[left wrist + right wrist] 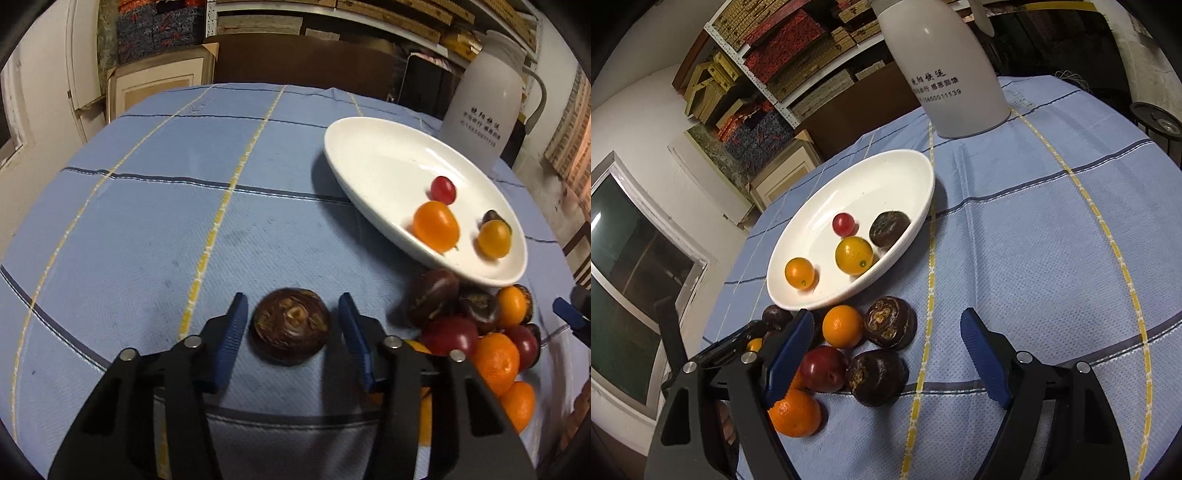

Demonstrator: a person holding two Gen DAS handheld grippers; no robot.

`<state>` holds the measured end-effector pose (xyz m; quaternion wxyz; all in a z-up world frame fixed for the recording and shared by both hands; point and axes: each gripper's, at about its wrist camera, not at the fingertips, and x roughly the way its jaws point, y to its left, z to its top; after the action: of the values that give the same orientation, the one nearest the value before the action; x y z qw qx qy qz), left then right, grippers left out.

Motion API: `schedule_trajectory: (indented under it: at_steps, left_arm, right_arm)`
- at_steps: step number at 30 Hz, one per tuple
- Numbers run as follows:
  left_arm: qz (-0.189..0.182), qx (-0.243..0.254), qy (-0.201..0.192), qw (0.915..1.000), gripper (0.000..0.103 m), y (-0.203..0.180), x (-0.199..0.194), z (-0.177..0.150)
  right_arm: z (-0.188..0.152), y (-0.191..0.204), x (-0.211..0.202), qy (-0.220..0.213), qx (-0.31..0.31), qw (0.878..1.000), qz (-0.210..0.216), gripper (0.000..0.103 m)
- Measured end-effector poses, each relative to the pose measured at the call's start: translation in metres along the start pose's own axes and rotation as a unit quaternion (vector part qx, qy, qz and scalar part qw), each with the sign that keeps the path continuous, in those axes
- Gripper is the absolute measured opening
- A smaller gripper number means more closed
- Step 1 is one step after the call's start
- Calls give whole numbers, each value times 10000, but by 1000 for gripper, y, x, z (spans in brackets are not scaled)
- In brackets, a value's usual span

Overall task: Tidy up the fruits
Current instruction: 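Grasp a dark brown fruit with the left gripper while the right grasps another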

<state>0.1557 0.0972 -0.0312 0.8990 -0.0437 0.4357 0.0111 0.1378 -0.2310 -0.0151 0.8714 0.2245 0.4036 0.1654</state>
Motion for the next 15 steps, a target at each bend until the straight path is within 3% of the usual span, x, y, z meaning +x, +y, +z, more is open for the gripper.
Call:
schedule_trajectory:
  at_steps: [5, 8, 11, 13, 15]
  left_arm:
    - [25, -78, -46, 10000, 42, 7, -2, -1]
    - [85, -204, -63, 9997, 42, 15, -3, -2]
    - [118, -211, -71, 9997, 42, 17, -4, -3]
    - [110, -218, -70, 9997, 42, 17, -4, -3]
    - [106, -221, -67, 9997, 42, 17, -3, -3]
  right_arm:
    - [-7, 6, 1, 227, -214, 9995, 21, 82]
    - [-18, 16, 4, 366, -540, 9977, -174, 79]
    - [-27, 26, 8, 508, -870, 9945, -289, 66]
    - [-34, 29, 12, 585, -1044, 9919, -417, 49]
    - [-37, 32, 15, 623, -1201, 9892, -558, 47]
